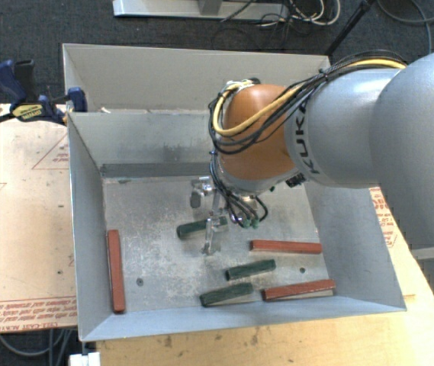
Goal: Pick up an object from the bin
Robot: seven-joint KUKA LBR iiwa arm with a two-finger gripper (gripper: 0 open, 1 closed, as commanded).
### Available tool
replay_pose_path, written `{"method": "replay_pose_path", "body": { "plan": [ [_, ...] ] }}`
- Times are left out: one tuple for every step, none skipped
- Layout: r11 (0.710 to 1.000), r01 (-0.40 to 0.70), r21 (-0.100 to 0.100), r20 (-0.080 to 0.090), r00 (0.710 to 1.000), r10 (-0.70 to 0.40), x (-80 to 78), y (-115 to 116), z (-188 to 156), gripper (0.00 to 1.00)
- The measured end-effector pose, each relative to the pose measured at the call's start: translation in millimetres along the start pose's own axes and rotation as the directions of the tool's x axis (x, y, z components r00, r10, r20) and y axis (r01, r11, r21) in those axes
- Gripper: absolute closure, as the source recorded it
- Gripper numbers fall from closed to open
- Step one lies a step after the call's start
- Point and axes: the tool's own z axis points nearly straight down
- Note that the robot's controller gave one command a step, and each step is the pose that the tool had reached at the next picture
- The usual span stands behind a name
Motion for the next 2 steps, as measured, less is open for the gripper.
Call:
{"method": "replay_pose_path", "body": {
  "plan": [
    [0.999,-0.049,0.000,-0.003,0.999,0.049,1.0,-12.1,0.2,0.00],
    [1.000,-0.008,-0.001,-0.006,1.000,0.008,-4.2,-4.2,33.4,0.00]
  ]
}}
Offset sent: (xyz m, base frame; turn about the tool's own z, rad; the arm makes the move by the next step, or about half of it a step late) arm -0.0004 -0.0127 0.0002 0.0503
